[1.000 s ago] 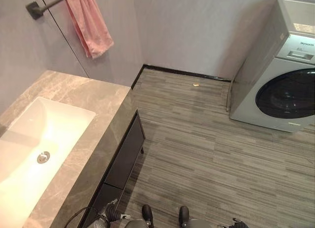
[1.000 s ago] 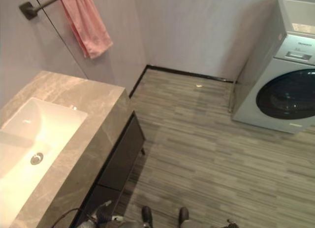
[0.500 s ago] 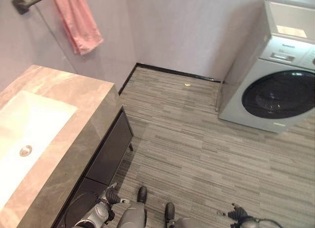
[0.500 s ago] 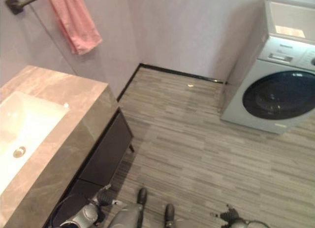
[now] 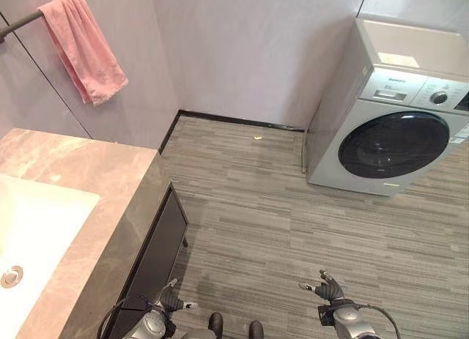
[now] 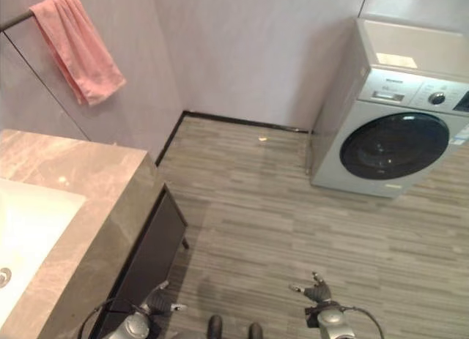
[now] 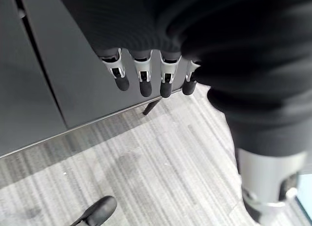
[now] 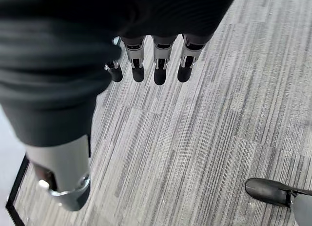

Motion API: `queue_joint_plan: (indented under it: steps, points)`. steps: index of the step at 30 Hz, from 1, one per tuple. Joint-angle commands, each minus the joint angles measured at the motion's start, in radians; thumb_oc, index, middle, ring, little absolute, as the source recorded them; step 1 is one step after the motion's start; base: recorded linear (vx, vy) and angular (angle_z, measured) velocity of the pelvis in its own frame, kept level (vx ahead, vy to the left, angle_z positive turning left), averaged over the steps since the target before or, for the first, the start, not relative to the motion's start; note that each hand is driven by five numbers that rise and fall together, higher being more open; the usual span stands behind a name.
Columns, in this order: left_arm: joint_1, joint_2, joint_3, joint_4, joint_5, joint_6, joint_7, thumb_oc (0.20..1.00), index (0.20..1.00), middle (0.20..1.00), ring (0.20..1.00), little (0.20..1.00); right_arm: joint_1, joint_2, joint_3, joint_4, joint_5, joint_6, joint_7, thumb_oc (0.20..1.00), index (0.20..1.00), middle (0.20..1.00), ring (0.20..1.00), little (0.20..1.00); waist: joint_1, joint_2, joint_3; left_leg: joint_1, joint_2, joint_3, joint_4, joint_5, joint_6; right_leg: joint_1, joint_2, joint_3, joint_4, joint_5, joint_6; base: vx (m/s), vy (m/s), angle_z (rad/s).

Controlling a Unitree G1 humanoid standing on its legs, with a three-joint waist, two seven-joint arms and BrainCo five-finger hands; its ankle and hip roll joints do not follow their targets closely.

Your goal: Put brush and paste in cup on sink, flatten towel.

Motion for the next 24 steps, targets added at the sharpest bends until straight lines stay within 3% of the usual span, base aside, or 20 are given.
queue_joint_plan:
  steps: [1, 3, 5, 7, 13, 19, 24]
  points:
    - [-0.042, 0.005, 0.012, -0.013, -0.050, -0.031, 0.026, 1.000, 1.000, 1.000, 1.000, 1.000, 0.011, -0.032, -0.013, -0.047, 0.068, -0.053, -0.007, 1.000, 1.000, 1.000, 1.000, 1.000, 0.005, -0.014, -0.027, -0.063, -0.009, 0.000, 0.188, -0.111, 0.007, -0.022, -0.042, -0.005, 0.117, -0.079, 0.079, 0.02, -0.015, -0.08]
    - [-0.057, 0.028, 0.008, -0.113, -0.079, -0.037, 0.034, 1.000, 1.000, 1.000, 1.000, 1.000, 0.005, -0.037, -0.021, -0.130, 0.110, -0.067, -0.004, 1.000, 1.000, 1.000, 1.000, 1.000, 0.003, -0.013, -0.026, -0.073, -0.004, -0.004, 0.256, -0.133, 0.009, -0.042, -0.029, -0.023, 0.218, -0.123, 0.073, -0.06, -0.037, -0.04]
    - [-0.128, 0.079, 0.019, -0.369, -0.152, -0.036, 0.085, 1.000, 1.000, 1.000, 1.000, 1.000, -0.027, -0.061, -0.060, -0.325, 0.191, -0.121, -0.057, 1.000, 1.000, 1.000, 1.000, 1.000, 0.002, -0.006, 0.048, -0.205, -0.001, -0.039, 0.566, -0.241, 0.028, -0.151, -0.015, -0.068, 0.496, -0.252, 0.045, -0.23, -0.090, 0.25]
    - [-0.201, 0.049, 0.003, -0.381, -0.218, -0.036, 0.102, 1.000, 1.000, 1.000, 1.000, 1.000, -0.101, -0.067, -0.074, -0.299, 0.211, -0.128, -0.089, 1.000, 1.000, 1.000, 1.000, 1.000, 0.013, -0.002, 0.067, -0.264, -0.013, -0.061, 0.691, -0.282, 0.050, -0.178, -0.016, -0.105, 0.576, -0.284, 0.035, -0.11, -0.072, 0.80]
    - [-0.171, 0.052, 0.022, -0.380, -0.216, -0.004, 0.092, 1.000, 1.000, 1.000, 1.000, 1.000, -0.076, -0.046, -0.054, -0.311, 0.178, -0.111, -0.096, 1.000, 1.000, 1.000, 1.000, 1.000, 0.022, -0.006, 0.050, -0.265, -0.024, -0.064, 0.655, -0.266, 0.056, -0.164, -0.020, -0.108, 0.511, -0.257, 0.037, 0.04, 0.045, 0.11]
    - [-0.122, 0.048, 0.007, -0.316, -0.195, 0.009, 0.040, 1.000, 1.000, 1.000, 1.000, 1.000, -0.074, -0.057, -0.045, -0.102, 0.154, -0.064, -0.056, 1.000, 1.000, 1.000, 1.000, 1.000, 0.052, -0.011, 0.049, -0.239, -0.030, -0.028, 0.613, -0.271, 0.077, -0.164, -0.028, -0.042, 0.466, -0.221, 0.059, 0.05, 0.100, -0.23]
    - [-0.111, 0.035, -0.005, -0.258, -0.177, 0.016, 0.024, 1.000, 1.000, 1.000, 1.000, 1.000, -0.050, -0.060, -0.048, -0.075, 0.131, -0.053, -0.051, 1.000, 1.000, 1.000, 1.000, 1.000, 0.042, -0.010, 0.036, -0.232, -0.038, -0.027, 0.580, -0.270, 0.076, -0.160, -0.038, -0.038, 0.434, -0.214, 0.062, 0.04, 0.060, -0.14]
